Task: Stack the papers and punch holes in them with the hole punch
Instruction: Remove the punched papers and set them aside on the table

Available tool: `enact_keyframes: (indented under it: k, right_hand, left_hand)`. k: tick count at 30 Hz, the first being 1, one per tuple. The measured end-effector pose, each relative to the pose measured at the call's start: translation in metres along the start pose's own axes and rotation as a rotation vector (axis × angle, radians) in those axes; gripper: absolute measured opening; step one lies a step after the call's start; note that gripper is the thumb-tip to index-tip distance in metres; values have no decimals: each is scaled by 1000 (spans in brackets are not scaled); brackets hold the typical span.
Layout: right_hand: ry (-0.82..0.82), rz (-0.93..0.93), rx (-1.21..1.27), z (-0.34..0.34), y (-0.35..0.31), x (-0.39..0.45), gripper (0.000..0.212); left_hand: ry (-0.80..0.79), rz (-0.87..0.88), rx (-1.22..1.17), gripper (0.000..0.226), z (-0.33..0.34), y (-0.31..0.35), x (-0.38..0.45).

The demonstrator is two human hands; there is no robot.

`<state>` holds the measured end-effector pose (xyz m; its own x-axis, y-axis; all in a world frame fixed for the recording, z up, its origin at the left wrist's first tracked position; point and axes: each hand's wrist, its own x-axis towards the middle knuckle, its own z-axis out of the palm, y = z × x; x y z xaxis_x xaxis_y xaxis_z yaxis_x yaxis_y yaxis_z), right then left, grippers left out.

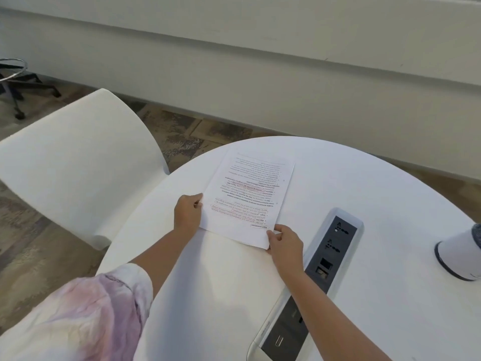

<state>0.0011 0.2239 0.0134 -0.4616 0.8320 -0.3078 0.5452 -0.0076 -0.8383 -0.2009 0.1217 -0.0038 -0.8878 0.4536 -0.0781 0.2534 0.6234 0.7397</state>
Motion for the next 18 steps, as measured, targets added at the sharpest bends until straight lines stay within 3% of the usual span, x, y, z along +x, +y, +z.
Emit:
enact_keyframes:
  k: [3, 4, 8, 16, 18]
  right_hand:
    - [7, -2, -3, 2, -1, 4, 31]
    - [8, 0, -5, 3, -1, 5, 31]
    - [6, -9, -12, 6, -1, 12, 30]
    - [28, -24, 11, 3, 2, 9, 29]
    - [57, -61, -101, -3, 4, 3, 36]
  left_hand:
    - [8, 0, 20, 16, 3, -3, 5]
    - [10, -12, 14, 27, 3, -2, 6]
    - [2, -2, 54, 32, 5, -3, 16]
    - [7, 70, 122, 15, 2, 3, 14]
    - [14, 54, 244, 35, 0, 4, 5]
